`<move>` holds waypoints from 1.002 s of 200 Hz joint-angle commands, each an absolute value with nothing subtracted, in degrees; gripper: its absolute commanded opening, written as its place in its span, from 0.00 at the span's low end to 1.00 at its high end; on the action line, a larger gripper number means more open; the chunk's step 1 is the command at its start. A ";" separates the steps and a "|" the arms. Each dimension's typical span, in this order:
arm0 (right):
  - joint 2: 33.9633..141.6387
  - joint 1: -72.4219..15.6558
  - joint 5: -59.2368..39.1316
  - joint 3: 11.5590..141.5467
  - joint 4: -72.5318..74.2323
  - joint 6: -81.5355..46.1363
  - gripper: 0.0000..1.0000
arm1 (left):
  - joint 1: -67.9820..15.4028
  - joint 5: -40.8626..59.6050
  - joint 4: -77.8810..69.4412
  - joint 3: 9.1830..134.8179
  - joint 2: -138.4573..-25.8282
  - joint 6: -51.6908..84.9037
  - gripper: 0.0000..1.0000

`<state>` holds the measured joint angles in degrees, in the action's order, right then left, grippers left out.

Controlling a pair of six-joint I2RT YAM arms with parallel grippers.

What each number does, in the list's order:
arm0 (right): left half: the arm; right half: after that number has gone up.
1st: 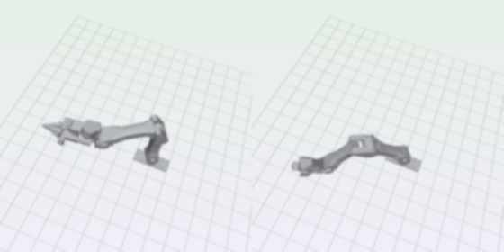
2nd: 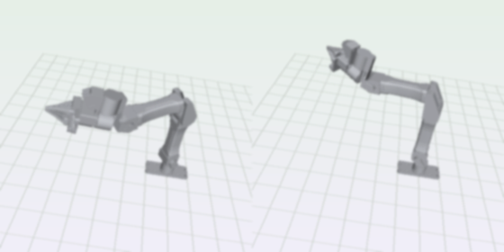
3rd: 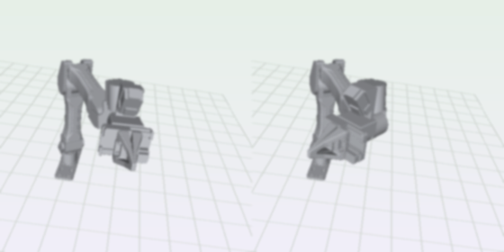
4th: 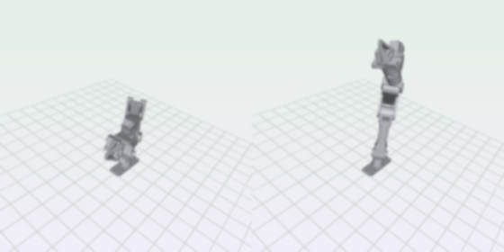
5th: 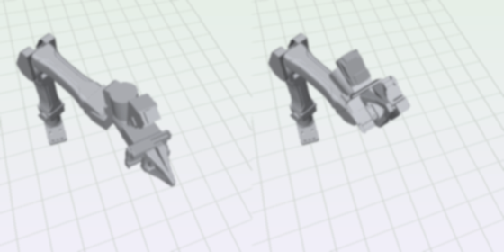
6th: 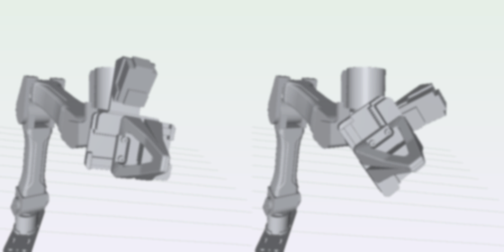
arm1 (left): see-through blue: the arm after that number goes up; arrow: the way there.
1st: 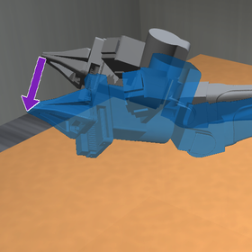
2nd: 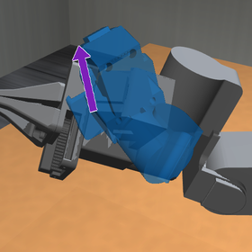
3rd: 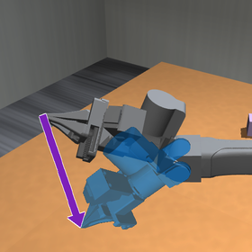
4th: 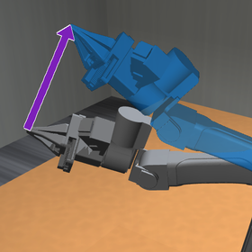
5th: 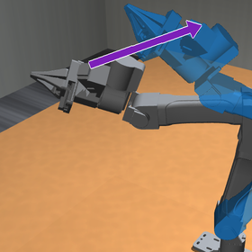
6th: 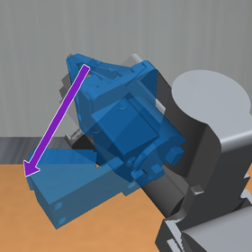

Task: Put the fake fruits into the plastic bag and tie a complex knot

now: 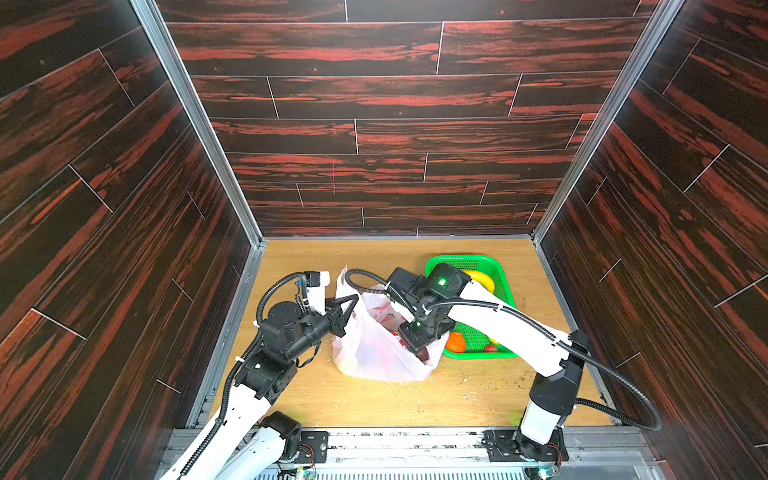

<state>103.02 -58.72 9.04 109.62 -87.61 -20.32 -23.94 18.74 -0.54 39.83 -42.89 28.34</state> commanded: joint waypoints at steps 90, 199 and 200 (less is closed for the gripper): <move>99.21 -56.52 9.84 111.01 -83.56 -13.58 0.00 | -23.64 17.92 -3.24 39.45 -43.33 30.15 0.00; 80.05 -42.34 -35.43 92.21 -32.61 -15.55 0.00 | -23.55 19.97 -4.10 44.71 -42.97 31.19 0.00; 79.97 -42.26 -35.73 92.07 -32.13 -15.73 0.00 | -23.55 20.05 -4.20 44.72 -43.02 31.19 0.00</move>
